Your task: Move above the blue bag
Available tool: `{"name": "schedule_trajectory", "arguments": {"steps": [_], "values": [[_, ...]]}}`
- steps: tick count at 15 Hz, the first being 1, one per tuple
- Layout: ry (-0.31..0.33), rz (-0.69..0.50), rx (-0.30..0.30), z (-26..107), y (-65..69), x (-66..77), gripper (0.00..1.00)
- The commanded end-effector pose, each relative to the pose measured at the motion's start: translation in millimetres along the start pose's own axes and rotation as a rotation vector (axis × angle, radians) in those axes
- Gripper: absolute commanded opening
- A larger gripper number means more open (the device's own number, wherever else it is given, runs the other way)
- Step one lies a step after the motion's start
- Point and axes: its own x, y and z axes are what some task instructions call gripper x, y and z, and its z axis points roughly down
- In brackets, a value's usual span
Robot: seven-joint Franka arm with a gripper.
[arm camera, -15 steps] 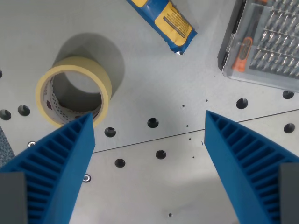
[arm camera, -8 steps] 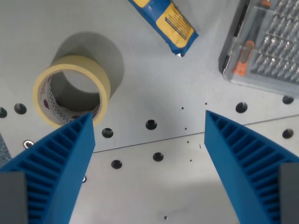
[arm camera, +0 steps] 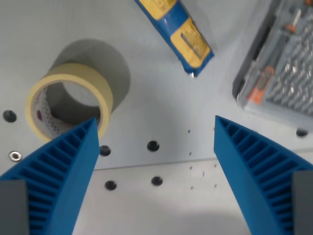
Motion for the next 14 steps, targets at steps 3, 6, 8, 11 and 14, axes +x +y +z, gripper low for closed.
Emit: {"name": "schedule_trajectory", "arguments": {"steps": [3,6,8,11,14], "values": [[0.008,-0.284,-0.017,18.4,5.4,13.8,1.0],[-0.002,-0.363,-0.022,33.1,6.0,21.7,1.0],[-0.01,-0.406,-0.026,43.1,6.3,27.2,1.0],[-0.019,-0.463,-0.03,58.1,7.0,35.6,1.0],[-0.028,-0.522,-0.035,73.1,7.8,44.0,1.0]]}}
